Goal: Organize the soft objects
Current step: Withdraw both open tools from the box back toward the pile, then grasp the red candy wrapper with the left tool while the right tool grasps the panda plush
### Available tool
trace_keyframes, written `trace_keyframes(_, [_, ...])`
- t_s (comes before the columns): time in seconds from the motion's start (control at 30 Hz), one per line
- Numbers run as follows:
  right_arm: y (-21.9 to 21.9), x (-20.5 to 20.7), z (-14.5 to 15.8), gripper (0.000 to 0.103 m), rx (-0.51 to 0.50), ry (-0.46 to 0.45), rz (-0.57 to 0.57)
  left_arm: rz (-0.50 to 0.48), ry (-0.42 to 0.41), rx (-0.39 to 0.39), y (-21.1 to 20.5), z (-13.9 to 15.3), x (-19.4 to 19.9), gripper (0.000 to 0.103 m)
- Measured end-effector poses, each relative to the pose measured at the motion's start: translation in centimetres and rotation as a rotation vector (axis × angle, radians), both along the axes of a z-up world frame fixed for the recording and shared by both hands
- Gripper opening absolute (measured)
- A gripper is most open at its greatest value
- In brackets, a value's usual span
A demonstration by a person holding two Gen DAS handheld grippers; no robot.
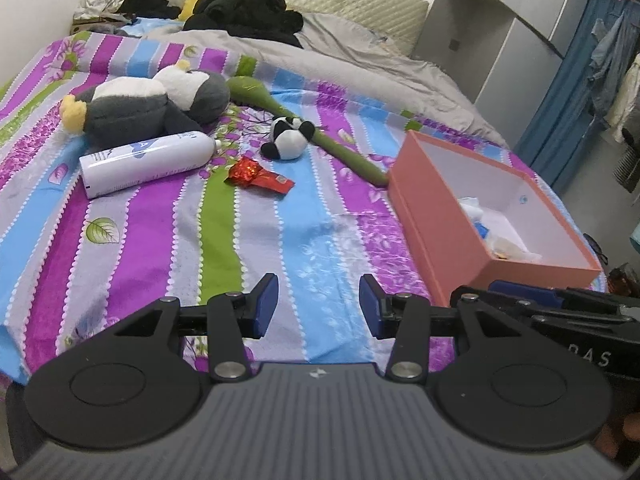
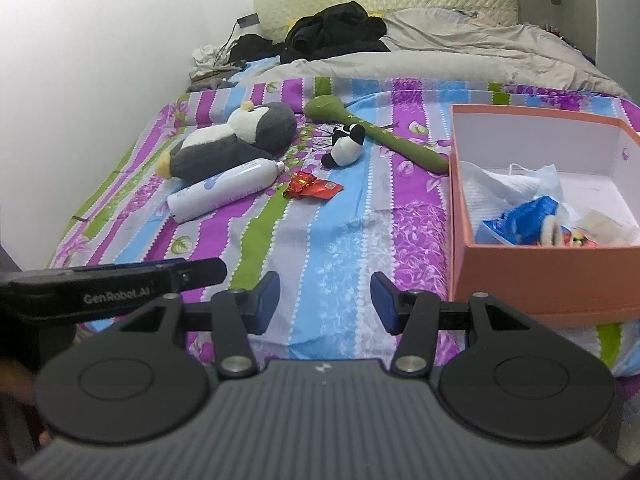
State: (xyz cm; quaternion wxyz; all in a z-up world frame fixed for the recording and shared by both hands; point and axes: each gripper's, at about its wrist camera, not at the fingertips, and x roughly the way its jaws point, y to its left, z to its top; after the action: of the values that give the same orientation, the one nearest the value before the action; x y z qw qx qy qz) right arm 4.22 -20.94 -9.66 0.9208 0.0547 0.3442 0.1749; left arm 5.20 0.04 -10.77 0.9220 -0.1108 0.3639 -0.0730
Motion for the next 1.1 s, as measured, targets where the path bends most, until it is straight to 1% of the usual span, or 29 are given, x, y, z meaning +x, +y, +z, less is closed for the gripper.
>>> trace_keyframes(0.4, [1.7,7.8,-3.5,0.053,0.001,0.010,-0.007,0.025,0.017,0.040,2.2,-5.4,8.8,0.051])
trace_keyframes(0.57, [3.0,11.4,-5.8,0.053,0.003,0.008,0.010,0.044,0.010,0.044,3.3,-8.1,12.4,0.051])
trace_keyframes(0.73, [4.2,14.7,-7.9,0.053,0.005,-0.006,0.004,0.053,0.007,0.051,4.1,-10.8,16.0,0.051])
trace_keyframes(0.87, [4.8,17.1,-9.3,0.053,0.027,-0.004,-0.004,0.056,0.000,0.058,4.5,-12.1,18.3,0.051])
trace_keyframes(1.1, [6.0,21.4,-10.5,0.053,0.054,-0.034,-0.023,0.075,-0.030,0.060,5.4,-13.1,22.2,0.051])
